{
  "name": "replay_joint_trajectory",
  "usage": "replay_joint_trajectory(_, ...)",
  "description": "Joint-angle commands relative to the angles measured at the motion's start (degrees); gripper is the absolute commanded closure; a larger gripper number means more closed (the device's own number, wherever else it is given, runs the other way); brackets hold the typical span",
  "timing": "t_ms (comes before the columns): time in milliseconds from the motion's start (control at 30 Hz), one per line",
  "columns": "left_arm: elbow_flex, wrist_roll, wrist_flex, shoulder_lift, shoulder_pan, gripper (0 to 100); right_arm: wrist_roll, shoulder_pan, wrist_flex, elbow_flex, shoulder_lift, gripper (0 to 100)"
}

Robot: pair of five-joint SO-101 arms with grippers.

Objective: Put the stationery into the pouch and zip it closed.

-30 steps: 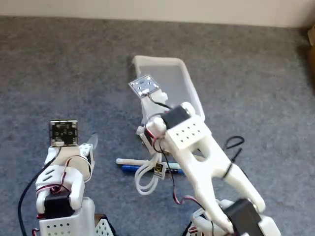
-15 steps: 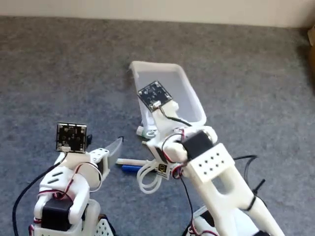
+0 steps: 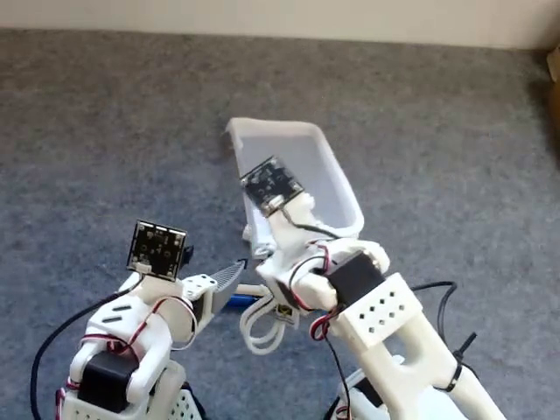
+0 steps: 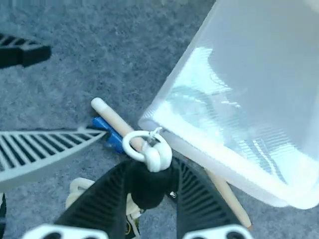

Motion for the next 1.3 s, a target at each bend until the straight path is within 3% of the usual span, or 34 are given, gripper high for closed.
replay_joint_trajectory(0,-0.6,0.5,0.4,-0.2,1.3,71,0.7,-1.5,-1.3,-0.7,-2.2,99.5)
replay_joint_trajectory(767,9.9,0.1,-12.8,-0.2,2.1,72,-1.0,-6.5,2.9,-0.7,-2.2,99.5)
replay_joint_trajectory(900,10.0,-0.1,-13.1,-0.2,2.0,78,-0.9,-6.5,3.1,-0.5,-2.2,99.5)
replay_joint_trajectory(1133,9.7,-8.0,-12.8,-0.2,2.0,91,-0.9,-6.2,3.3,-0.5,-2.2,99.5)
replay_joint_trajectory(1267,9.5,-8.0,-12.7,-0.2,1.9,98,-0.9,-2.2,3.3,-0.7,-2.2,99.5)
